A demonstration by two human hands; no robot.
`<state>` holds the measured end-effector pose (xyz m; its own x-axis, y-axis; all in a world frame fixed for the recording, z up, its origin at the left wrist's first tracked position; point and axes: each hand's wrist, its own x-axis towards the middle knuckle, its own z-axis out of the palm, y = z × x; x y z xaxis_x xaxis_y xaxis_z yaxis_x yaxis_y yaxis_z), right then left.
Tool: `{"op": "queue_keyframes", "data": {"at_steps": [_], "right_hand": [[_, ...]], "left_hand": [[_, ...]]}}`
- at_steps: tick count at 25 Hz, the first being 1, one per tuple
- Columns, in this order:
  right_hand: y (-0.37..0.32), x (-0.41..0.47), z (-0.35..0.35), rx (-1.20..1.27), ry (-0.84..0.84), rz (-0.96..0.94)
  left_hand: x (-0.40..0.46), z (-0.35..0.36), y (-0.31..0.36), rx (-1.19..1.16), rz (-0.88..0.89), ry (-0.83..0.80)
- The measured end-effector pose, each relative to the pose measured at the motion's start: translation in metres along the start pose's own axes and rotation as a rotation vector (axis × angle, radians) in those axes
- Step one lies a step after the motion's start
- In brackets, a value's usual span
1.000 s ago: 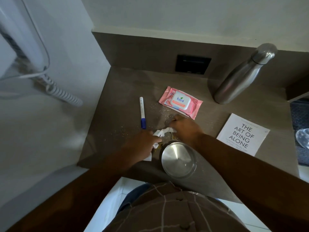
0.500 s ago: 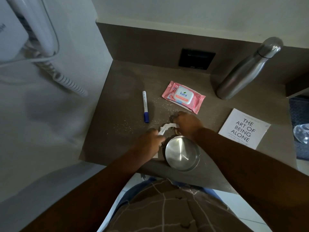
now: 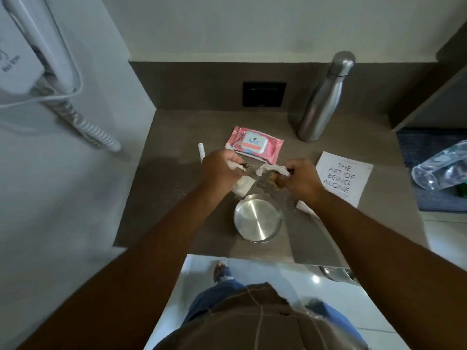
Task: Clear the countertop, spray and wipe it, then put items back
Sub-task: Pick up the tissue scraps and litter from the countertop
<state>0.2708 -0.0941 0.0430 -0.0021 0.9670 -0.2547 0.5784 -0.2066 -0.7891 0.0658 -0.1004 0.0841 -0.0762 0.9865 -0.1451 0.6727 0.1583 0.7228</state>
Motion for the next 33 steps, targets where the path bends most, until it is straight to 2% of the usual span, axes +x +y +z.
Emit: {"op": "queue_keyframes", "data": {"at_steps": [2,5,9,12,15,21,23,27,30,33], "right_hand": [[0.022,-0.024,-0.034,-0.004,0.007,0.004],[0.083,-0.066,-0.107,-0.014,0.023,0.009],[0.177,-0.131,-0.214,-0.005,0.108,0.093],[0.241,-0.170,-0.264,0.055,0.151,0.210],[0.313,-0.191,-0.283,-0.023,0.149,0.349],[0.456,-0.175,-0.239,-0.007,0.070,0.639],[0.514,-0.148,-0.205,0.007,0.026,0.684],[0.608,-0.082,-0.140,0.037,0.034,0.661],[0.665,-0.040,-0.093,0.053,-0.010,0.635],[0.691,-0.025,-0.064,0.067,-0.112,0.623]], "left_hand": [[-0.024,0.036,0.030,0.011,0.050,-0.026],[-0.077,0.116,0.080,-0.068,0.031,-0.109],[-0.144,0.234,0.161,-0.123,0.013,-0.289],[-0.180,0.314,0.203,-0.071,0.046,-0.397],[-0.207,0.390,0.215,0.026,0.027,-0.503],[-0.196,0.533,0.152,0.250,0.029,-0.627],[-0.169,0.591,0.108,0.252,-0.063,-0.603],[-0.116,0.689,0.025,0.179,-0.279,-0.467],[-0.086,0.740,-0.025,0.131,-0.372,-0.477],[-0.074,0.759,-0.058,0.081,-0.439,-0.502]]}}
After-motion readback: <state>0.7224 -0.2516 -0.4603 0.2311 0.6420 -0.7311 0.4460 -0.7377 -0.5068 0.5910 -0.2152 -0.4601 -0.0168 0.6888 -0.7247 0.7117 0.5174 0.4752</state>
